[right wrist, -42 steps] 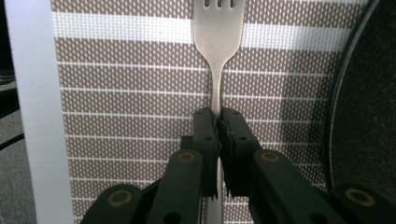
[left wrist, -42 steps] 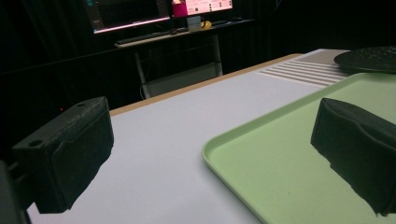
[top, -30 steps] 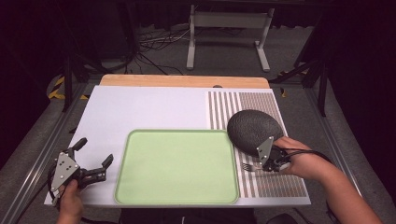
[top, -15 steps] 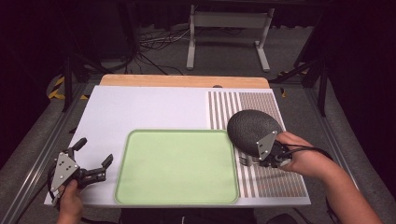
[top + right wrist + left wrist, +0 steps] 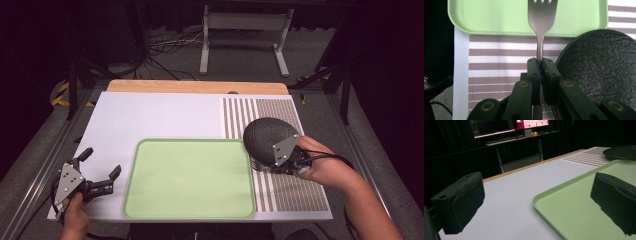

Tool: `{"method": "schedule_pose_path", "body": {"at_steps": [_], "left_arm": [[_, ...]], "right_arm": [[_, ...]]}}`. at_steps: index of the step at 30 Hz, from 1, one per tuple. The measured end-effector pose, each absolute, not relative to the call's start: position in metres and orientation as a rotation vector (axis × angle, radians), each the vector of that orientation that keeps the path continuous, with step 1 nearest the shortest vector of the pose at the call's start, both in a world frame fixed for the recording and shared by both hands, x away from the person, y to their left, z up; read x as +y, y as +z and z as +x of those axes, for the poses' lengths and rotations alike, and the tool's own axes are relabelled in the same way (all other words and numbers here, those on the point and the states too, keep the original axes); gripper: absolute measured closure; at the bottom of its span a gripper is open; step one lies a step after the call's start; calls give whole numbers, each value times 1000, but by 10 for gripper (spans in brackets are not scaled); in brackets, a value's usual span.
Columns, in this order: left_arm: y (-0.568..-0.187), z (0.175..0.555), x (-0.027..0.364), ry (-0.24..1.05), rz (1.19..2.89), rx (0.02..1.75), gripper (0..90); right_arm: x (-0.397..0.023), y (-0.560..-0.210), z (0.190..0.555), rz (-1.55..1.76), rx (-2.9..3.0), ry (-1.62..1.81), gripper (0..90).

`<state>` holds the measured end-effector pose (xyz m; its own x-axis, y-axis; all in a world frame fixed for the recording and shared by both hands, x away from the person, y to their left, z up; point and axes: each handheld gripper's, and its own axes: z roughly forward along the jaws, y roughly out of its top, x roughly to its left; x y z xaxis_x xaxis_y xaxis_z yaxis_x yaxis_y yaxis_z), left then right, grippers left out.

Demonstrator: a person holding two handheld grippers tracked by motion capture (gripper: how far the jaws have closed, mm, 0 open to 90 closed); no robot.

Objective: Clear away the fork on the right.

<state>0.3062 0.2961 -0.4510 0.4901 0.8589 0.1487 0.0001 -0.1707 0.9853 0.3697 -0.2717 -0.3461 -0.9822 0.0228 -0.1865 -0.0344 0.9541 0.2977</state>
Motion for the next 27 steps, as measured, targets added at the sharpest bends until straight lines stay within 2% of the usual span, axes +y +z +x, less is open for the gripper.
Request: {"method": "schedule_pose_path", "body": {"at_steps": [9,27], "left_arm": [[-451,306,296,911,1562,765,0],[-451,307,296,909,1561,762,0]], "right_arm": [[-253,-339,374,-28,2893,524,850],[-203,-327,377,247,2840,630,851]]}}
